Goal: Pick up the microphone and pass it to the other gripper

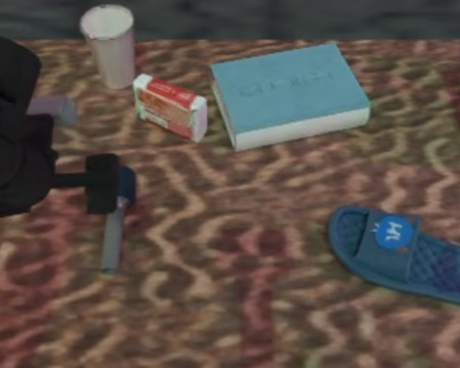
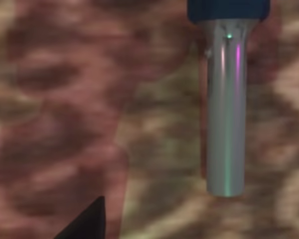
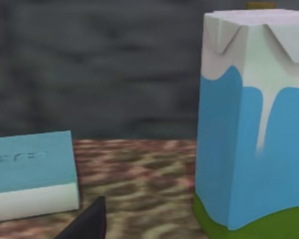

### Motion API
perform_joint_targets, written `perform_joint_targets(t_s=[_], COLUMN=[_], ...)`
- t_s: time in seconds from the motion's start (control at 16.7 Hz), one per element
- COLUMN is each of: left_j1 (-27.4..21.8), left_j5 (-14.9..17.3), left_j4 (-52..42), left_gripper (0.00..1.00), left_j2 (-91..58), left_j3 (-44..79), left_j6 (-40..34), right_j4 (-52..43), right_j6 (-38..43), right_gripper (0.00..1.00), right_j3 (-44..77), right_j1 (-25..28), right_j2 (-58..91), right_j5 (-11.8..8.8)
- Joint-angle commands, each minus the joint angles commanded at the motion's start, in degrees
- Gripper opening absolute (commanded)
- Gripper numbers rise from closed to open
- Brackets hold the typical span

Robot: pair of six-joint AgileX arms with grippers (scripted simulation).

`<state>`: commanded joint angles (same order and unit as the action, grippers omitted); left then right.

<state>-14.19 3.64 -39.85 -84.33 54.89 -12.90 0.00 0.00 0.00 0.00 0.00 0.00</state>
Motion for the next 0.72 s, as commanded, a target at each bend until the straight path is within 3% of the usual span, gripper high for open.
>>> perform_joint_targets(t_s=[0.3, 0.72], left_j1=[-2.18, -2.13], left_j5=[0.25, 0.25], left_j4=[-6.97, -7.42], left_gripper=[1.0, 1.0], left_j2=[-13.77, -15.04], left_j3=[8.1, 8.57], left_j6=[-2.02, -2.16], right_j4=[0.0, 0.0], right_j6=[0.0, 0.0], right_gripper=[1.0, 1.0], right_j3=[0.0, 0.0], right_j1=[0.0, 0.0], right_j2=[0.0, 0.0], right_j5=[0.0, 0.0])
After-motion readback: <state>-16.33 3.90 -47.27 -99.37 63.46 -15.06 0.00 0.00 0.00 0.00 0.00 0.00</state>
